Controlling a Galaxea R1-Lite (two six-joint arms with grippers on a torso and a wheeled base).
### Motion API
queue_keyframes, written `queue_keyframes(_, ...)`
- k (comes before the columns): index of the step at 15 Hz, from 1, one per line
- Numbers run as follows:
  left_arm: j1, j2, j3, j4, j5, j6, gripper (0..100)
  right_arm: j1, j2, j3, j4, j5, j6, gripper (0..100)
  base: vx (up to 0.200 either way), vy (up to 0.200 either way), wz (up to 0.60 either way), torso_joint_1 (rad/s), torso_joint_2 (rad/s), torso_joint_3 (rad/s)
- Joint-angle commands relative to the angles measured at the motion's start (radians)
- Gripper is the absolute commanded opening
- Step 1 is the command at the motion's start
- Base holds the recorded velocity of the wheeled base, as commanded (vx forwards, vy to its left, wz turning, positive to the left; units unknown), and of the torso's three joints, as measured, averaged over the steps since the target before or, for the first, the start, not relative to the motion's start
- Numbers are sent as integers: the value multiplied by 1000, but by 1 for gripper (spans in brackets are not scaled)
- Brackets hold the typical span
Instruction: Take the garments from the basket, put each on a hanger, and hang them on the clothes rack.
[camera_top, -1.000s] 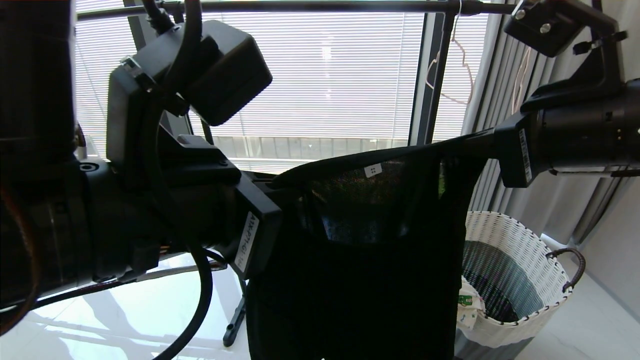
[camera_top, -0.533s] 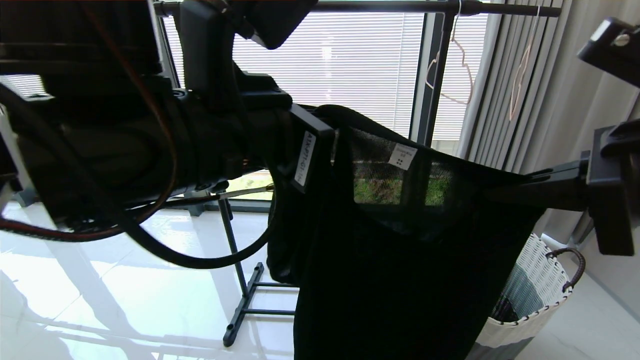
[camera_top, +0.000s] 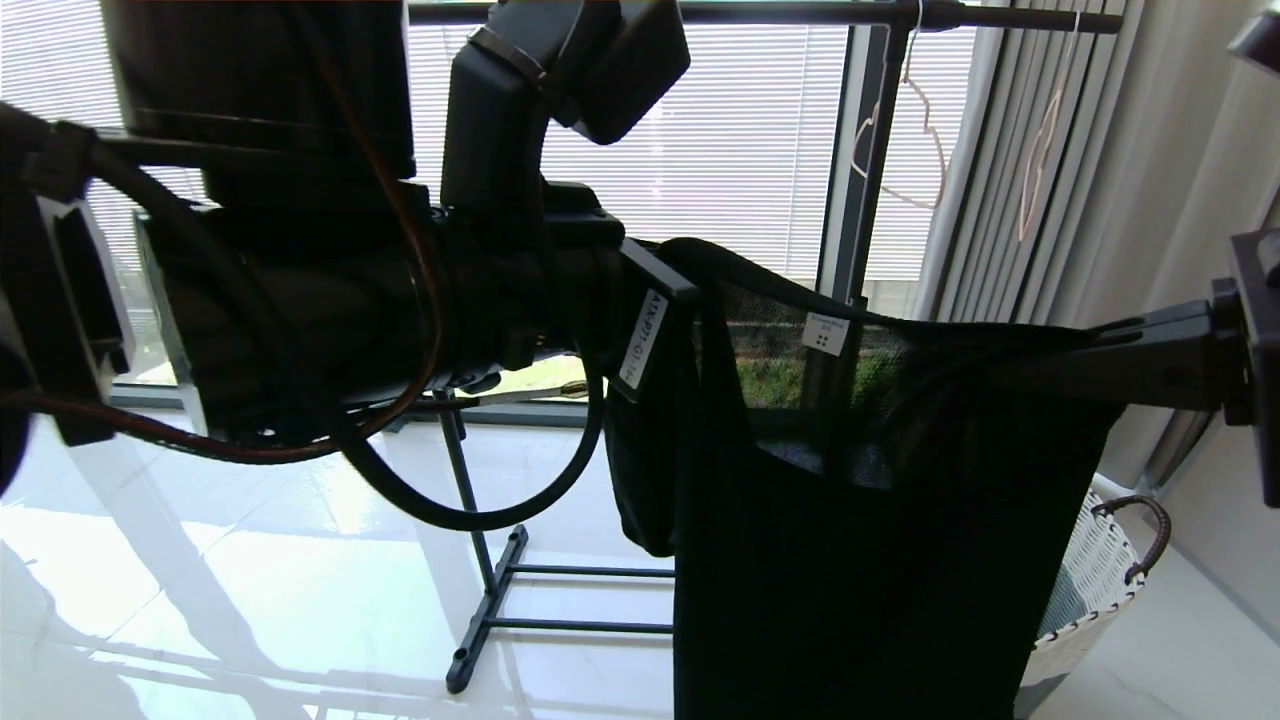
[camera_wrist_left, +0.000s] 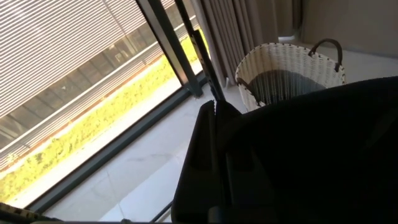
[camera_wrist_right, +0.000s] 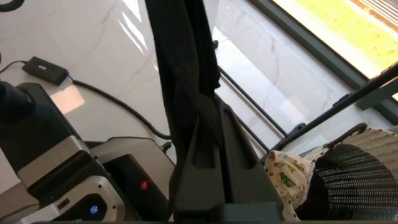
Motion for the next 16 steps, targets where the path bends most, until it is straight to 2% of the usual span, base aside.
queue_keyframes(1,-3,-88,8,83,-41,-2,0,-48,82,-95,0,12,0,0,0,0,0,0,0,0)
queue_keyframes(3,-17,-164,7,238,-101,-6,0,-67,157,-199,2,38,0,0,0,0,0,0,0,0)
queue_keyframes(4,-31,-183,8,276,-111,-13,0,-67,178,-229,2,40,0,0,0,0,0,0,0,0)
queue_keyframes(5,-83,-216,10,341,-116,-68,0,-67,226,-288,2,41,-2,0,0,0,0,0,0,0)
queue_keyframes(7,-196,-241,11,385,-113,-176,0,-65,270,-344,2,41,-2,0,0,0,0,0,0,0)
queue_keyframes(9,-229,-246,33,387,-105,-196,0,-65,277,-345,3,41,-2,0,0,0,0,0,0,0)
queue_keyframes(12,-226,-239,42,387,-93,-194,0,-65,263,-344,29,41,-4,0,0,0,0,0,0,0)
queue_keyframes(14,-150,-190,33,365,28,-191,0,-67,218,-327,81,40,-2,0,0,0,0,0,0,0)
queue_keyframes(16,-97,-158,28,287,85,-187,0,-65,171,-288,120,40,-4,0,0,0,0,0,0,0)
